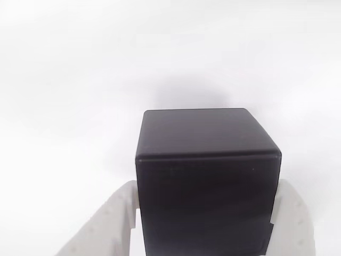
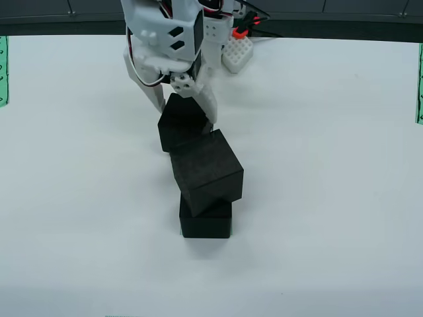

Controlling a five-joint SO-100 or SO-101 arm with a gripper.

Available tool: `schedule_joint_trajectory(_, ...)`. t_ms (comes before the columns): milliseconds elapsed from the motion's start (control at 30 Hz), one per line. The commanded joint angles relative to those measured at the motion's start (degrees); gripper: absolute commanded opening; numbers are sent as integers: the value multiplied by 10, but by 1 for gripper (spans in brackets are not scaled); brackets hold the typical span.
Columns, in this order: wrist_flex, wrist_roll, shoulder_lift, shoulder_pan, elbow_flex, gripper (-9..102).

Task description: Stack 3 Blocks on the chosen place.

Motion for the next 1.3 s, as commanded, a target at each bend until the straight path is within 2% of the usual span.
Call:
schedule_joint_trajectory(0,8,32,13,-22,-50,20)
schedule_joint_trajectory(233,8,98,51,-77,-104,20)
schedule_joint_trajectory(600,8,179,255,-196,-22,20)
schedule_joint_trajectory(733,8,255,258,-231,-67,20)
schedule_joint_trajectory(933,8,424,234,-305,-156,20)
schedule_joint_trajectory(1100,8,518,218,-305,-230,20)
schedule_joint_trajectory(1267,-25,501,231,-250,-205,20)
